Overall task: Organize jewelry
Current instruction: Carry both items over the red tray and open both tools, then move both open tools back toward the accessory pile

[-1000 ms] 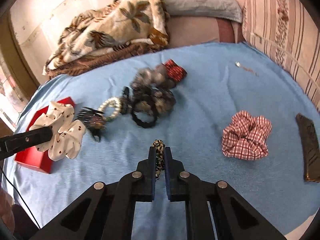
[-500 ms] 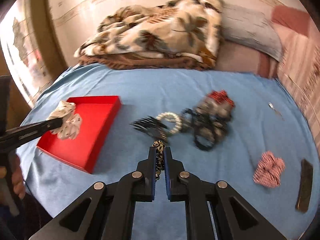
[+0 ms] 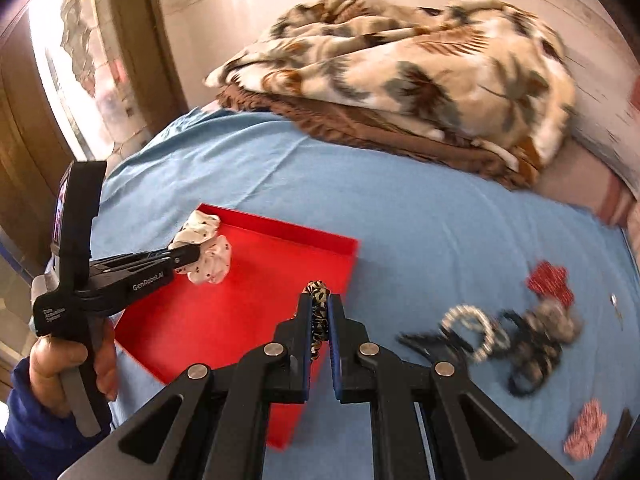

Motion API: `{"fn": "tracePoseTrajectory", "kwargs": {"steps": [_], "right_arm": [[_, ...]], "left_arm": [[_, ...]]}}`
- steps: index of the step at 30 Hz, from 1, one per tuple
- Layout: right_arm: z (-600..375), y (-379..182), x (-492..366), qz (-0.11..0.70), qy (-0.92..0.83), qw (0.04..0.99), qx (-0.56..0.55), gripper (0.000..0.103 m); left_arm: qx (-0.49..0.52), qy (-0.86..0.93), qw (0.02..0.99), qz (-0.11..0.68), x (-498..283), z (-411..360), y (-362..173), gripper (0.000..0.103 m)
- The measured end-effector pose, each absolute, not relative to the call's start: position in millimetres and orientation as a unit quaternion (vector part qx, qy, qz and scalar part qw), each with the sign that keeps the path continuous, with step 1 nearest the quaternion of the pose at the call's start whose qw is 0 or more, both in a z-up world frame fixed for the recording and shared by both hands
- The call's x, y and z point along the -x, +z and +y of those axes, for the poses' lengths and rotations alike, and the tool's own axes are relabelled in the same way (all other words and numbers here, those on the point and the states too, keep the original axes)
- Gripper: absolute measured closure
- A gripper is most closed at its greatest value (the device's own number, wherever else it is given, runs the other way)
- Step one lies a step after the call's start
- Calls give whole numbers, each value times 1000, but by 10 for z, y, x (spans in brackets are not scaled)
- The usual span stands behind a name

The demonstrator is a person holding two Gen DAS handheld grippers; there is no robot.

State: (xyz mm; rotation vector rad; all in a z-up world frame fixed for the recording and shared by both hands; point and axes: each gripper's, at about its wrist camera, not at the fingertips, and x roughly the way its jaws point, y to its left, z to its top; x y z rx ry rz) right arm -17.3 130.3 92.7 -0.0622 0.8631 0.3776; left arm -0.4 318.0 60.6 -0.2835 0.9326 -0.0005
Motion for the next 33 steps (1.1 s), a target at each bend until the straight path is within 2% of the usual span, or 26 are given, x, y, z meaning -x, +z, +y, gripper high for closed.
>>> {"fn": "tracePoseTrajectory", "kwargs": {"steps": [6, 12, 15, 17, 20, 22, 23, 25, 26, 27, 31, 33], "right_arm": [[1754, 720, -323, 440, 205, 874, 30, 94], [1991, 398, -728, 458, 191, 867, 43, 94], [1957, 226, -861, 479, 175, 860, 35, 94], [1910, 155, -911, 488, 166, 857, 25, 94], [1846, 120, -921, 492, 154, 856, 19, 94], [1817, 134, -915, 495, 148, 856, 15, 91], [1813, 152, -913, 494, 146, 857, 16, 86], [1789, 213, -878, 488, 145, 861, 18, 72], [1774, 252, -853, 484, 145, 863, 19, 62], [1764, 286, -830, 480, 145, 865, 20, 56], [1618, 482, -622, 466, 152, 872, 19, 54], [1479, 558, -458, 462, 153, 874, 15, 46]], "left_arm": [[180, -14, 869, 460, -191, 3357, 454, 95], [174, -2, 868, 465, -280, 3355, 367, 93], [175, 11, 869, 462, -283, 3383, 355, 81], [186, 5, 868, 461, -280, 3402, 363, 77], [192, 4, 872, 450, -252, 3421, 405, 62], [188, 8, 879, 439, -223, 3416, 451, 54], [188, 6, 880, 436, -208, 3416, 466, 52], [196, -5, 880, 432, -193, 3427, 490, 44], [199, -8, 880, 431, -187, 3434, 496, 42], [203, -11, 881, 428, -169, 3443, 506, 41], [195, 1, 886, 421, -77, 3453, 535, 41], [180, 14, 892, 415, 6, 3426, 564, 41]]}}
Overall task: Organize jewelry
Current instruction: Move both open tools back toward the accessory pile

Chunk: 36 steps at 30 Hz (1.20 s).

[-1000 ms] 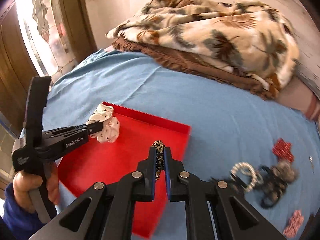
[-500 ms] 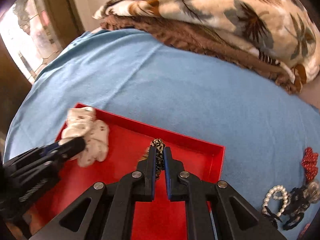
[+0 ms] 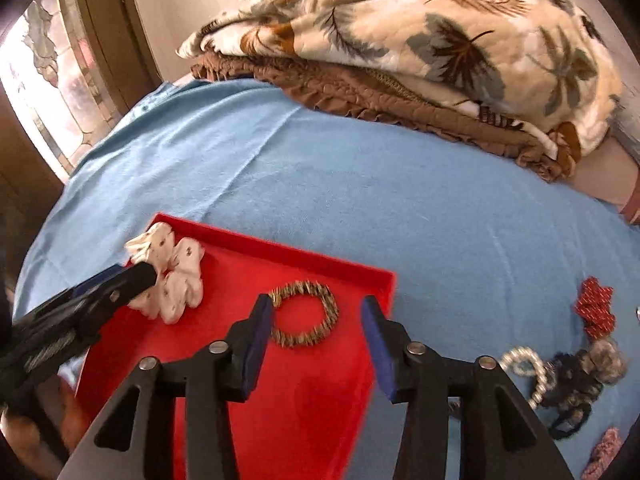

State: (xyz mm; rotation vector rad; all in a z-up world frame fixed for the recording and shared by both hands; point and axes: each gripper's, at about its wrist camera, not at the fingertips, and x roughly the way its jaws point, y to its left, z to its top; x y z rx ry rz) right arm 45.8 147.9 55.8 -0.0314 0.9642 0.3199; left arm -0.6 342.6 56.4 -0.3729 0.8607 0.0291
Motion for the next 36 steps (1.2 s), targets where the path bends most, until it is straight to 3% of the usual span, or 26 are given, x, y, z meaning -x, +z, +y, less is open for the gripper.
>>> {"fn": "tracePoseTrajectory", "kwargs": {"steps": [6, 11, 20, 31, 36], "right_arm": [[746, 646, 298, 447, 125, 885, 26, 38], [-131, 546, 852, 457, 62, 887, 20, 37], [-1719, 231, 1550, 469, -60, 876, -90, 37], [-2203, -27, 1709, 443, -71, 881, -150, 32], [-2463, -77, 1719, 422, -94, 885, -170, 24]], "left_arm": [[135, 23, 914, 383, 321, 3195, 730, 41], [96, 0, 927, 362, 655, 2822, 869, 41], [74, -88, 907, 406, 918, 1922, 1048, 41], [103, -135, 857, 487, 574, 920, 787, 40], [127, -139, 832, 522, 332, 630, 517, 39]]}}
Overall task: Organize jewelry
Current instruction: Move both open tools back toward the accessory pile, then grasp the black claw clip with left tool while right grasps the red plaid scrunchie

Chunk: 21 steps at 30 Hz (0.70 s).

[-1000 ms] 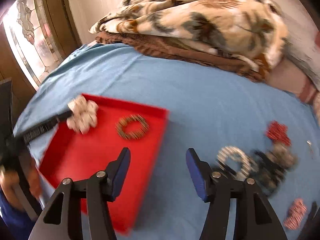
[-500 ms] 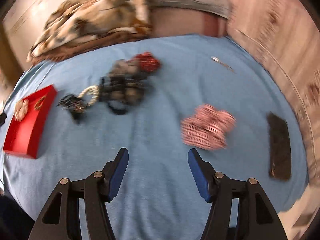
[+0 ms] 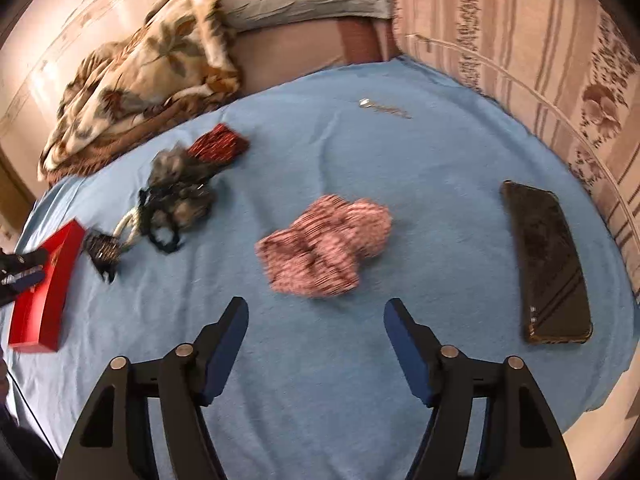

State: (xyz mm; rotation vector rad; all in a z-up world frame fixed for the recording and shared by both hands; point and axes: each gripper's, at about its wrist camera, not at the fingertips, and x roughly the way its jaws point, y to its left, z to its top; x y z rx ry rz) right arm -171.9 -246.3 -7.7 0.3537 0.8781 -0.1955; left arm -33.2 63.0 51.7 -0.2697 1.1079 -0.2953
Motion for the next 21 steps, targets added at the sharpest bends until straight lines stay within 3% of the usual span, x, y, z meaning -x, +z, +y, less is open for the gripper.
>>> {"fn": "tracePoseTrajectory", "kwargs": {"steps": [17, 18, 19, 21], "right_arm": [[-2650, -316, 1221, 426, -93, 869, -232, 21], [-2652, -320, 1215, 426, -95, 869, -232, 27], [-2657, -326, 1207, 427, -96, 869, -230, 33], [-2667, -345, 1191, 432, -96, 867, -228, 67]], "left_arm": [[105, -71, 818, 561, -67, 353, 99, 42], [114, -74, 817, 560, -60, 394, 89, 55], [123, -79, 815, 561, -49, 424, 84, 75], [133, -86, 813, 560, -27, 458, 105, 80]]}}
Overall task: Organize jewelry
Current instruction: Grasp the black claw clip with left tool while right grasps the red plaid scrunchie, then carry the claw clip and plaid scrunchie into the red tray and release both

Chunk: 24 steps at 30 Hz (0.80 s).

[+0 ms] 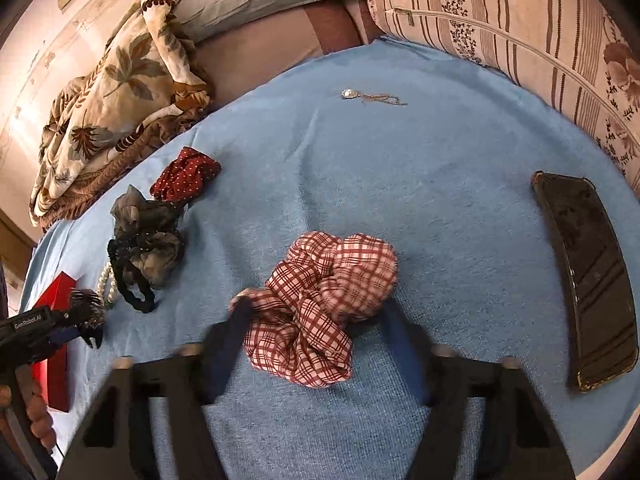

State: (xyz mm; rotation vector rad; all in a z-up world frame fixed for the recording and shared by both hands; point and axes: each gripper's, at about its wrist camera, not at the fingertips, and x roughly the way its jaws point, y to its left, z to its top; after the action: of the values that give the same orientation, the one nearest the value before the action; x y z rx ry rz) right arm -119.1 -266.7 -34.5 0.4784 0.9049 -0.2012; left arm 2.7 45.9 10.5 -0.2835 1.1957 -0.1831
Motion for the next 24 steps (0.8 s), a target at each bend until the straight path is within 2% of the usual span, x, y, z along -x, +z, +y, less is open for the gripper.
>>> {"fn": "tracePoseTrajectory", "kwargs": {"steps": [2, 5, 14, 24], "right_arm": [[-2686, -355, 1199, 432, -91, 866, -235, 81], [-2678, -315, 1246, 428, -89, 868, -235, 87], [-2525, 0, 1495, 406, -80, 881, -231, 89], [-1710, 448, 1511, 400, 0, 899, -180, 88]], "left_arm": [[122, -82, 821, 552, 27, 455, 156, 81], [112, -95, 827, 543, 124, 433, 245, 81], [105, -133, 847, 503, 564, 650, 710, 81], [78, -72, 883, 458, 954, 1545, 1001, 81]]}}
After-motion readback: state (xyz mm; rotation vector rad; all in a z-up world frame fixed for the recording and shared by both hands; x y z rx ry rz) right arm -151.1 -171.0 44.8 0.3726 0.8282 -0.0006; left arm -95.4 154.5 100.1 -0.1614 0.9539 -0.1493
